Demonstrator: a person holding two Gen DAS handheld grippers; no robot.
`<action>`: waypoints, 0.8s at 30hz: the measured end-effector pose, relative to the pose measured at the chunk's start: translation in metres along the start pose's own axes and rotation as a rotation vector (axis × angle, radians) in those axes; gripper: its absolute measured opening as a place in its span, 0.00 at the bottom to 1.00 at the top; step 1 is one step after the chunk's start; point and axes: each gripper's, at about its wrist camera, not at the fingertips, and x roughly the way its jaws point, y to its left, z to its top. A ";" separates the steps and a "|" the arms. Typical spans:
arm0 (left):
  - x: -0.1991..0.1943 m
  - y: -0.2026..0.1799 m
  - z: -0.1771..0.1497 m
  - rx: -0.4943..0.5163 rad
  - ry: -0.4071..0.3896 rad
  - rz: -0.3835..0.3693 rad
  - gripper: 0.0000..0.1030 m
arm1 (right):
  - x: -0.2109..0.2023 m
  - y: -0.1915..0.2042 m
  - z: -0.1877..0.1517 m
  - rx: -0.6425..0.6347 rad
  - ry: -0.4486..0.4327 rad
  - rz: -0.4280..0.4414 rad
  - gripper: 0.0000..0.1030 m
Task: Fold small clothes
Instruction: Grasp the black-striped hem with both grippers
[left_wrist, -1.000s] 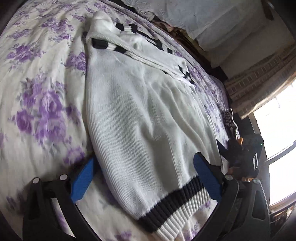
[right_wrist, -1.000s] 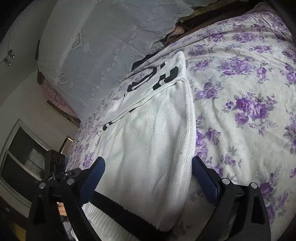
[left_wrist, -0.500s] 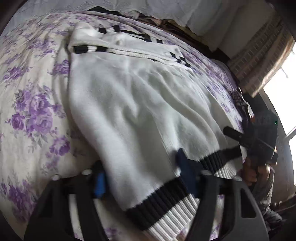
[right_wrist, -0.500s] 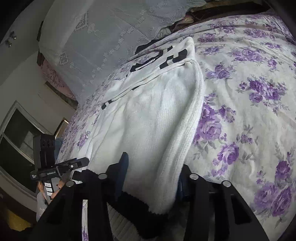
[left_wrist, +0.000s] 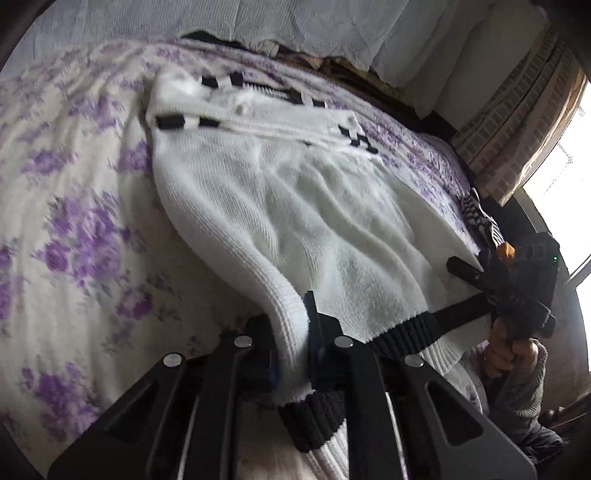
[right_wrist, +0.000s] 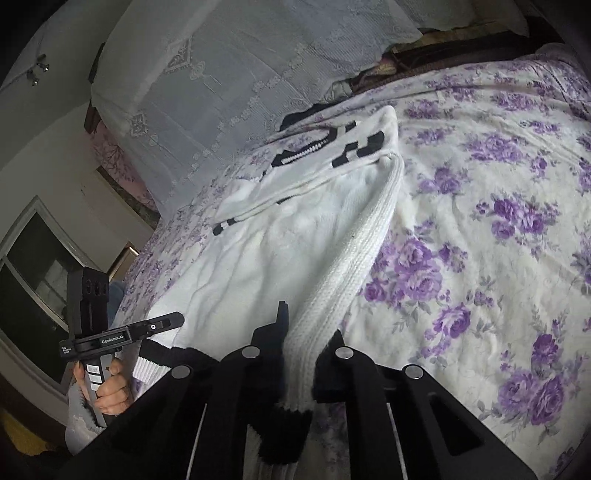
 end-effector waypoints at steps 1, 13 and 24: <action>-0.005 -0.001 0.001 0.005 -0.015 -0.001 0.10 | -0.003 0.001 0.002 0.008 -0.011 0.012 0.10; -0.027 0.001 0.046 -0.002 -0.105 0.048 0.10 | 0.002 0.021 0.052 0.045 -0.044 0.087 0.09; -0.024 0.004 0.105 0.005 -0.160 0.124 0.10 | 0.029 0.017 0.110 0.130 -0.117 0.047 0.09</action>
